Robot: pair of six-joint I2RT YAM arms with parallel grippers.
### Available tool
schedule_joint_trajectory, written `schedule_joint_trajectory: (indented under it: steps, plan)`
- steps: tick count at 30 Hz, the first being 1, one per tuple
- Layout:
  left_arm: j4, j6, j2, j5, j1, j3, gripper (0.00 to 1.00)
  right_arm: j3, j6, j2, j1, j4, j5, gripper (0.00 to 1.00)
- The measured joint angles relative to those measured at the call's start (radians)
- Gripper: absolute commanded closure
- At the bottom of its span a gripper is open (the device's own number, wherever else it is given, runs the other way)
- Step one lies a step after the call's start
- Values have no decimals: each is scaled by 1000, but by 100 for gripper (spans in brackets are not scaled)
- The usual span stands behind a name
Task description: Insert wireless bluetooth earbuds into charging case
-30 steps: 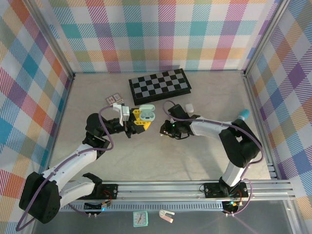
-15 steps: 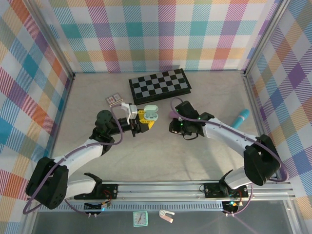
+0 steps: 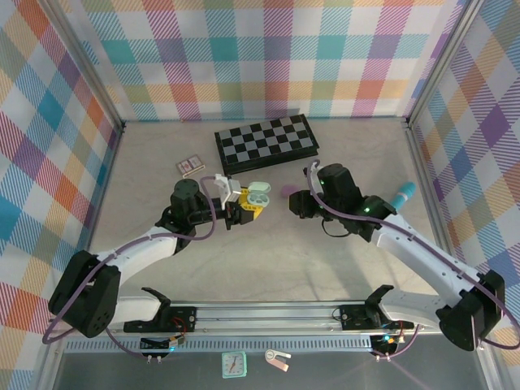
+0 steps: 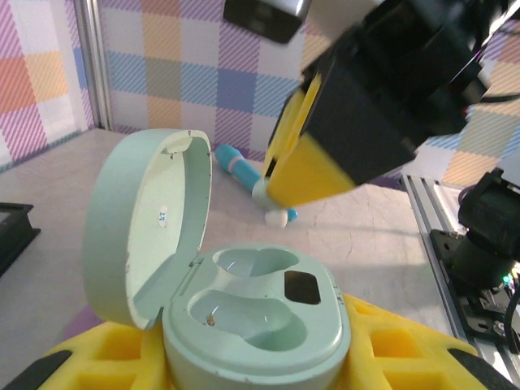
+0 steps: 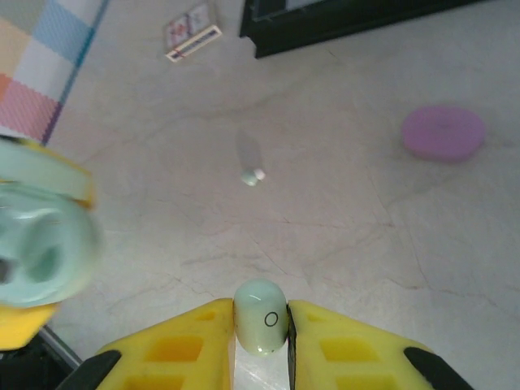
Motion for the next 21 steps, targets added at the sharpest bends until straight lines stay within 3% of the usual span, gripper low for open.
schedule_joint_trajectory:
  steps: [11, 21]
  plan:
    - [-7, 12, 56, -7, -55, 31, 67, 27, -195, -37, 0, 7, -166, 78]
    - [-7, 12, 56, -3, -84, 48, 67, 81, -269, 19, 0, 14, -243, 79]
